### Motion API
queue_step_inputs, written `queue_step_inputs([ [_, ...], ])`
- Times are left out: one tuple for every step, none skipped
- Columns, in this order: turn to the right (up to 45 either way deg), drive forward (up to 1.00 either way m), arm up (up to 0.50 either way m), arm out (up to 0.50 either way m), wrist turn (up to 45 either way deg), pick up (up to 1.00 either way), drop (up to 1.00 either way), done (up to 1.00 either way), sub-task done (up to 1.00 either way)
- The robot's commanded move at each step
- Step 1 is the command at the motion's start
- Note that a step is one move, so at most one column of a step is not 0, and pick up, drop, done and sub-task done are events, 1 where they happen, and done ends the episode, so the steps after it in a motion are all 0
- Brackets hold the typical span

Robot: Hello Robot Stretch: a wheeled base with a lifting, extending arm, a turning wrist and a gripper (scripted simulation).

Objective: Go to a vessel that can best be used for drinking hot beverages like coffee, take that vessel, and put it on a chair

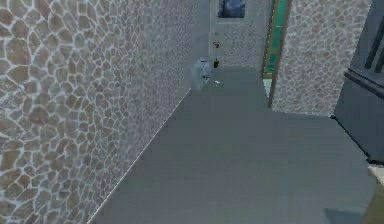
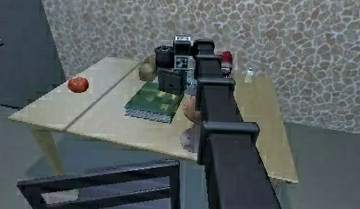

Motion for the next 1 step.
queue_step_inputs([
  [-42.0,0.0,0.0,0.0,0.0,0.0,0.0,0.0,0.0],
])
